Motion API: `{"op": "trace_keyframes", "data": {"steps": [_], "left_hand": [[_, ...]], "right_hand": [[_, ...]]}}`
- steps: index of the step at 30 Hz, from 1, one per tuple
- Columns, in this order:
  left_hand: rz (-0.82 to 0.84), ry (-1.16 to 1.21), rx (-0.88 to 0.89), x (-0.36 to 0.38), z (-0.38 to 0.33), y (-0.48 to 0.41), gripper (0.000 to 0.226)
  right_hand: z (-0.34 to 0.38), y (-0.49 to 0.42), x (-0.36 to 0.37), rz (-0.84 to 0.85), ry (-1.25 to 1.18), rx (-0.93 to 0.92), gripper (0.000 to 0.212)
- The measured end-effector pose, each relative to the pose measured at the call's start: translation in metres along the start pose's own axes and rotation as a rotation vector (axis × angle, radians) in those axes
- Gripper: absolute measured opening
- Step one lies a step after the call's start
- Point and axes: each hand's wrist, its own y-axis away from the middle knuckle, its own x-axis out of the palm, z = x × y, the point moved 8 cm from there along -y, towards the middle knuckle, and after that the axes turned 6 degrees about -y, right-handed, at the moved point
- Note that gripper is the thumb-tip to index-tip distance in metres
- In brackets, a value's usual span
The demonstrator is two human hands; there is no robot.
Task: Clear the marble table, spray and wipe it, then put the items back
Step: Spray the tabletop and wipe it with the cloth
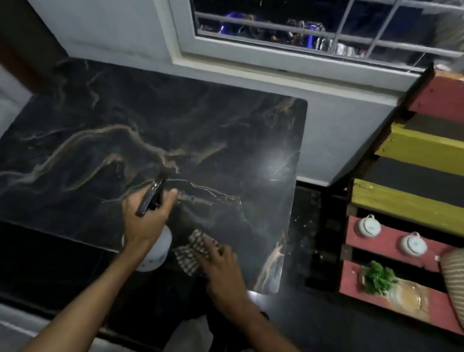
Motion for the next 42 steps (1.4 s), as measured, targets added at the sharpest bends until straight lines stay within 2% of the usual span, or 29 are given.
{"op": "trace_keyframes", "data": {"steps": [2,5,6,8,11,13,15,17,19,24,30,34,38,42], "left_hand": [[0.034,0.004,-0.046,-0.003,0.005,0.016,0.034],[0.052,0.013,-0.092,0.000,0.008,0.031,0.033],[0.064,0.018,-0.088,0.005,0.006,0.034,0.033],[0.101,0.043,-0.046,0.019,-0.004,0.040,0.032],[0.148,0.100,0.017,0.043,-0.024,0.047,0.031],[0.184,0.132,0.048,0.058,-0.036,0.048,0.033],[0.226,0.171,0.077,0.073,-0.051,0.050,0.033],[0.265,0.214,0.115,0.087,-0.068,0.054,0.037],[0.332,0.263,0.146,0.107,-0.086,0.060,0.038],[0.539,0.354,0.219,0.169,-0.149,0.087,0.045],[0.751,0.460,0.350,0.267,-0.266,0.140,0.035],[0.888,0.486,0.367,0.371,-0.348,0.184,0.037],[0.989,0.570,0.413,0.485,-0.421,0.236,0.040],[1.089,0.560,0.416,0.602,-0.455,0.281,0.036]], "right_hand": [[-0.036,0.034,-0.030,-0.103,0.007,0.046,0.058],[-0.091,0.076,-0.065,-0.237,0.024,0.336,0.075],[-0.094,0.085,-0.066,-0.258,0.009,0.401,0.085],[-0.076,0.099,-0.055,-0.266,-0.030,0.399,0.100],[-0.050,0.119,-0.028,-0.173,-0.093,0.263,0.078],[-0.057,0.135,-0.036,-0.245,-0.174,0.347,0.066],[-0.073,0.147,-0.062,-0.399,-0.267,0.488,0.056],[-0.094,0.154,-0.090,-0.539,-0.330,0.618,0.057],[-0.113,0.163,-0.116,-0.642,-0.399,0.711,0.067],[-0.148,0.218,-0.178,-0.894,-0.506,0.807,0.064],[-0.226,0.312,-0.239,-1.147,-0.547,0.980,0.049],[-0.310,0.379,-0.282,-1.294,-0.601,1.065,0.040],[-0.410,0.426,-0.314,-1.297,-0.544,1.138,0.036],[-0.501,0.452,-0.320,-1.233,-0.499,1.197,0.033]]}}
